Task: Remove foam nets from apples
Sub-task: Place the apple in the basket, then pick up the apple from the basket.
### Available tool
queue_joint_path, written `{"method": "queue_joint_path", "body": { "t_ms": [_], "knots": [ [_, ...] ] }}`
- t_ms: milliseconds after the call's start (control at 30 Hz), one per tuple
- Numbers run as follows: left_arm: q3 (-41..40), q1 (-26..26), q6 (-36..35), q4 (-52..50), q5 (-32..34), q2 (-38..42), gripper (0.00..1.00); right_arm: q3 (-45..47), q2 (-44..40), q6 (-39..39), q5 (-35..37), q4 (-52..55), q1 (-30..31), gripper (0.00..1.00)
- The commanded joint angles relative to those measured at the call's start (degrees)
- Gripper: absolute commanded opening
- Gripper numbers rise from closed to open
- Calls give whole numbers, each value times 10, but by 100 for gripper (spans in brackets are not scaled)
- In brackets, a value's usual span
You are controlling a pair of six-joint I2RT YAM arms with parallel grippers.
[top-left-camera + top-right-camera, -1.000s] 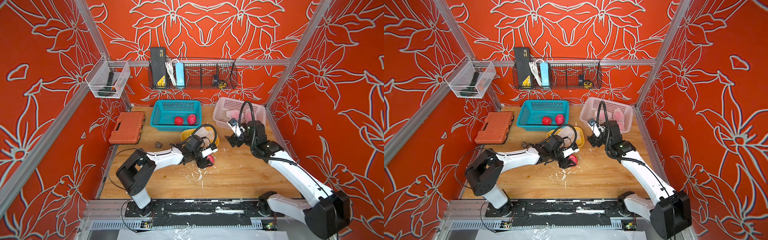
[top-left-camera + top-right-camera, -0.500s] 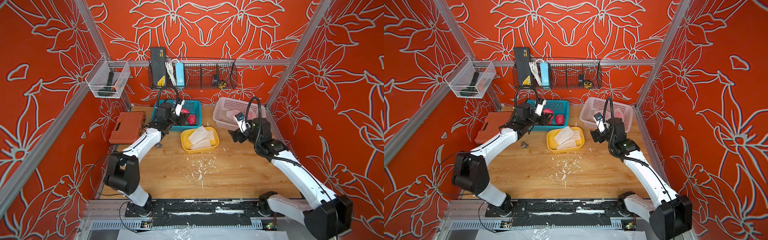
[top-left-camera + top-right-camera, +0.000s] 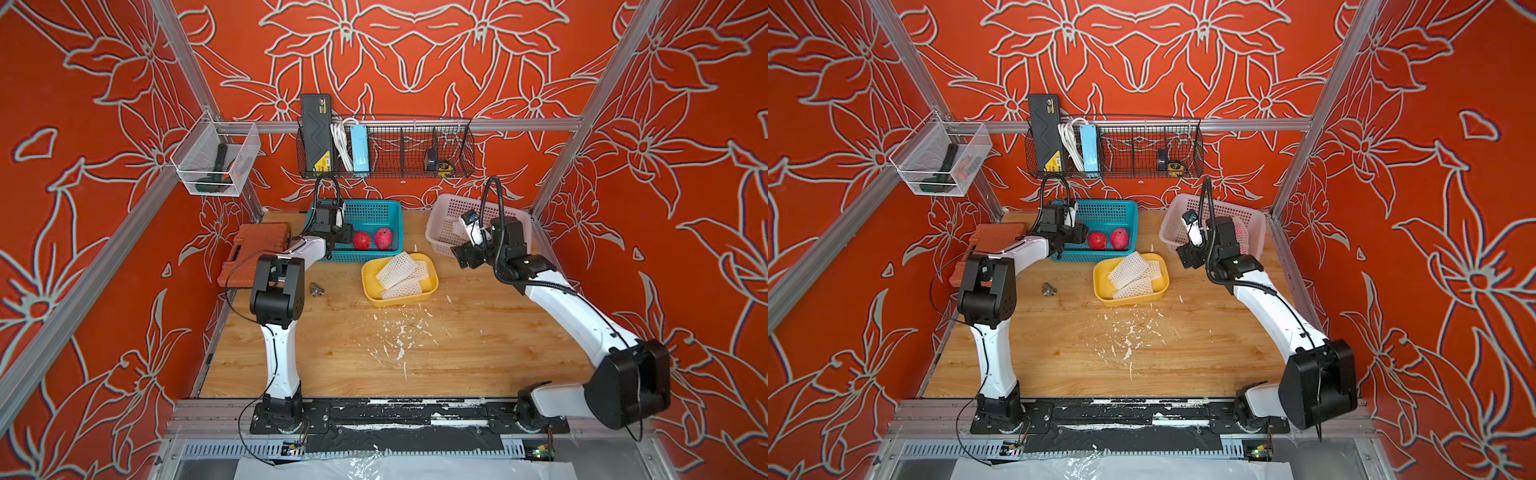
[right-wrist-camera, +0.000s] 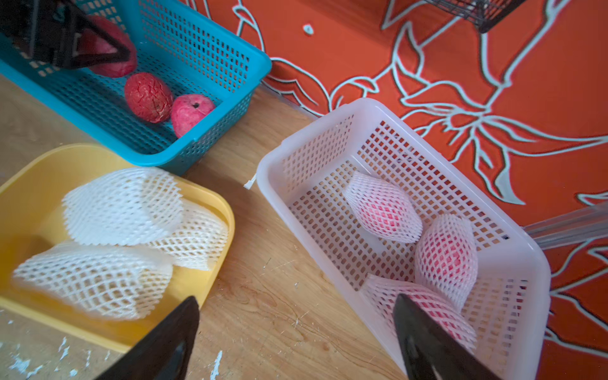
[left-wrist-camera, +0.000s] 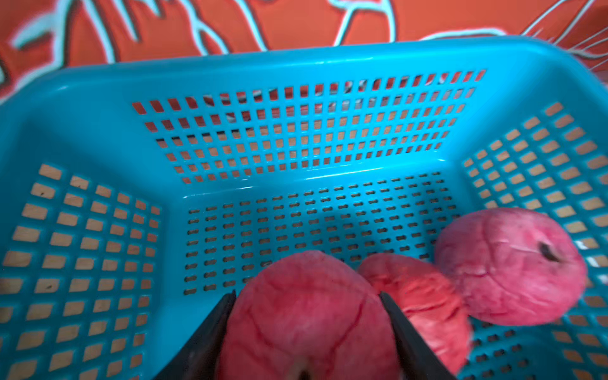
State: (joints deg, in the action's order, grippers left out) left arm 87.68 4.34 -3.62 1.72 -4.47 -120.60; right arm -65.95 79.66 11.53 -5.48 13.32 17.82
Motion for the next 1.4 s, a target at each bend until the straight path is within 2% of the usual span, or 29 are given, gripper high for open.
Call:
{"method": "queue_joint_path", "body": {
  "t_ms": [0, 267, 367, 467, 567, 767, 900, 1167, 1367],
  "knots": [
    [12, -6, 7, -22, 19, -11, 53, -44, 32, -24, 37, 10, -19, 93],
    [35, -10, 8, -45, 2, -41, 60, -114, 118, -32, 72, 55, -61, 96],
    [37, -11, 7, -48, 3, -41, 68, -153, 152, -49, 69, 82, -80, 96],
    [35, -11, 10, -47, 9, -31, 82, -199, 191, -40, 56, 113, -90, 97],
    [29, -11, 11, -41, 9, -9, 88, -230, 224, 13, 65, 125, -91, 98],
    [-13, -11, 14, -29, 9, 52, 95, -292, 307, 241, 128, 135, -94, 98],
    [-79, -10, 34, -10, -3, 112, 98, -375, 376, 353, 121, 202, -101, 98],
    [-182, -8, 60, 3, -23, 221, 98, -445, 455, 446, 96, 245, -105, 98],
    [-226, -6, 76, 8, -42, 267, 98, -454, 485, 472, 95, 220, -105, 98]
  ]
}}
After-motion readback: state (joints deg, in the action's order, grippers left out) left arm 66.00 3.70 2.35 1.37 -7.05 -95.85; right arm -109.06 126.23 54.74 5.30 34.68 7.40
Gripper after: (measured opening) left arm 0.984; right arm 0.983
